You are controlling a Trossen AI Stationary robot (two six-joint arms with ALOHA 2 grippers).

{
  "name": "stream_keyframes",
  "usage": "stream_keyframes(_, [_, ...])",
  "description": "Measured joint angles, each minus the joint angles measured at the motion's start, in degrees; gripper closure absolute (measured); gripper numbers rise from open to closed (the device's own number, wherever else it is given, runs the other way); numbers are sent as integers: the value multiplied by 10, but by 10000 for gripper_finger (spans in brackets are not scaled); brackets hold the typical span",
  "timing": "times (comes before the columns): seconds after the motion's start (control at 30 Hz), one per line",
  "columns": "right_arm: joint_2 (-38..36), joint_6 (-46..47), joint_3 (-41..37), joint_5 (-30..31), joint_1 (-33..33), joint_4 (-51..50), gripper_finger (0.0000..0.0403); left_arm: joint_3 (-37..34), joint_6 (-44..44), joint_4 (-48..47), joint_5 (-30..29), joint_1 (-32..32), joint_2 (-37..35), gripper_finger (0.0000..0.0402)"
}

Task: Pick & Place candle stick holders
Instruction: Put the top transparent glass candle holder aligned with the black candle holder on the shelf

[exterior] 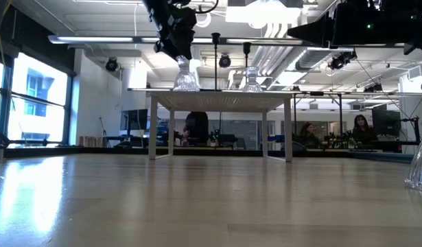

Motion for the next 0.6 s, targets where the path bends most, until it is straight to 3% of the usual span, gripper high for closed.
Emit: stream_keyframes(0.6, [0, 0, 0, -2, 0, -2, 403, 0, 3, 0, -8, 6, 19, 215])
